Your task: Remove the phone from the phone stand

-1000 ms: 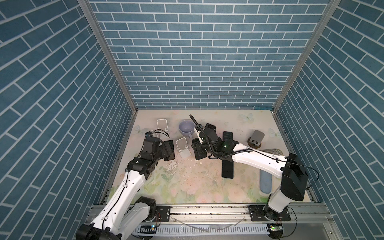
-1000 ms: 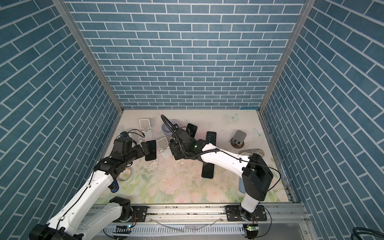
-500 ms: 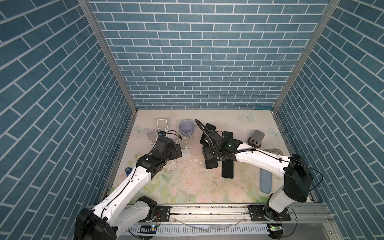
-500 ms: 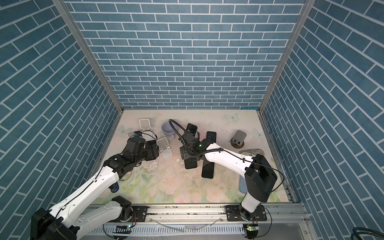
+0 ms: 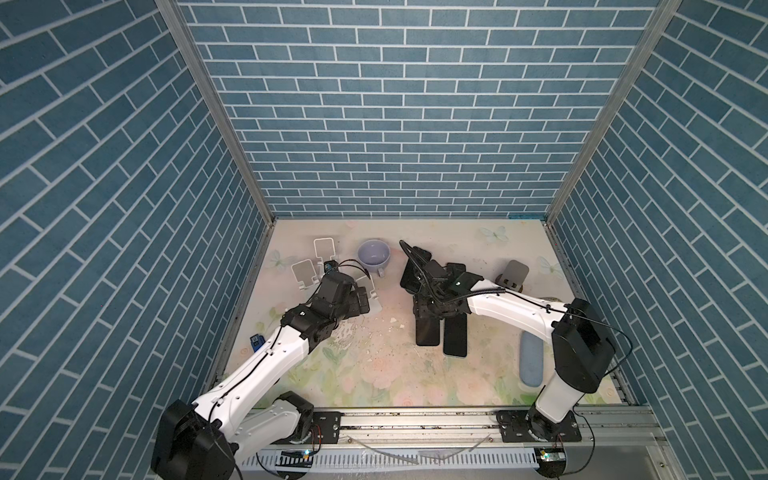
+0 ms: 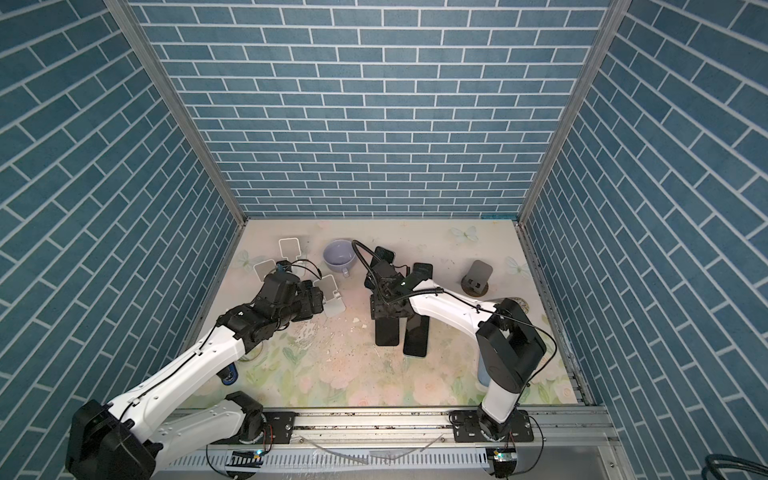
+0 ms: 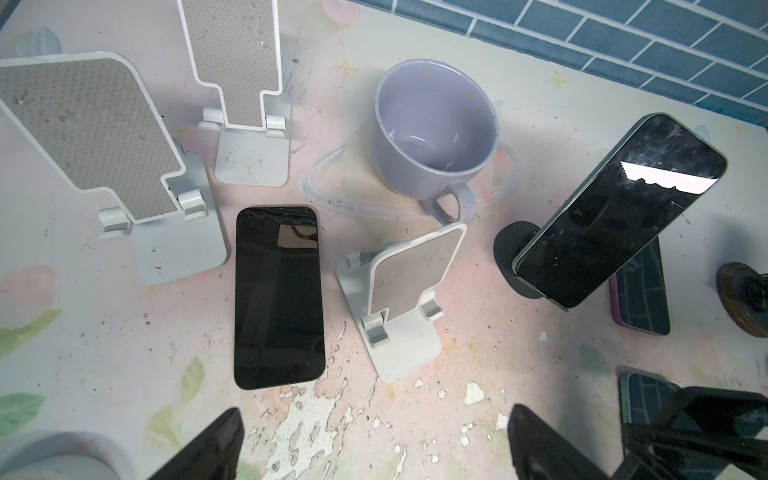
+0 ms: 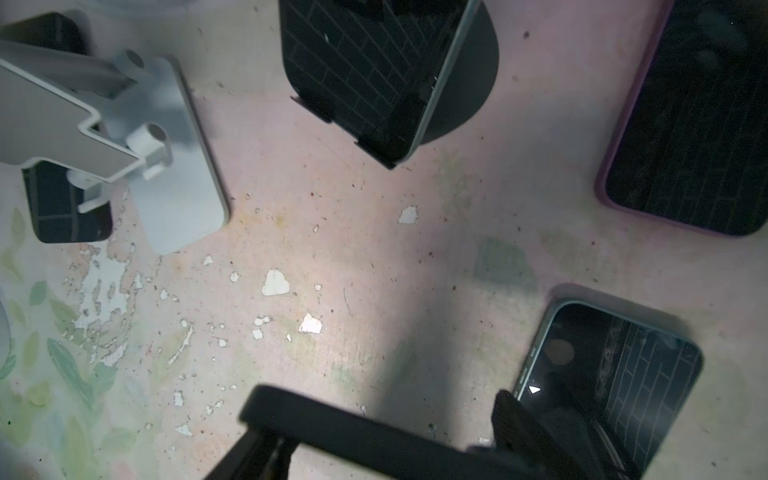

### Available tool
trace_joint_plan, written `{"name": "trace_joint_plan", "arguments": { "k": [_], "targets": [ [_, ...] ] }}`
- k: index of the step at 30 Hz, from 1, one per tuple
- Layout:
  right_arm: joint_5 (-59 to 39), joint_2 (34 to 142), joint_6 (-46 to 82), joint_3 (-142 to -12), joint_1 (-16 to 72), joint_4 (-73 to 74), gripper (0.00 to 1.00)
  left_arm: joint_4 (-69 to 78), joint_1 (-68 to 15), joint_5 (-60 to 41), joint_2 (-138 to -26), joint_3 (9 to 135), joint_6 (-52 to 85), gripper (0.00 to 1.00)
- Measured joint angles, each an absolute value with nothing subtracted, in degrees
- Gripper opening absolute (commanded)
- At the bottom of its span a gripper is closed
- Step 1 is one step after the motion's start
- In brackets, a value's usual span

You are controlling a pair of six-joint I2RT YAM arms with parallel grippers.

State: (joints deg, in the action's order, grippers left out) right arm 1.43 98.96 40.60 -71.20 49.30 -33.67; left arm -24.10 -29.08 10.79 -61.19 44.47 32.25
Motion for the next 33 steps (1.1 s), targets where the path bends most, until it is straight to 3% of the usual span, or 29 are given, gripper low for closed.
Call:
{"name": "trace_joint_plan", "arguments": {
  "k": [33],
  "targets": [
    [-5.3, 107.4, 46.8, -71.2, 44.9, -31.2, 0.58, -21.5, -29.5, 10.6, -63.3, 44.6, 32.4, 1.0]
  ]
}}
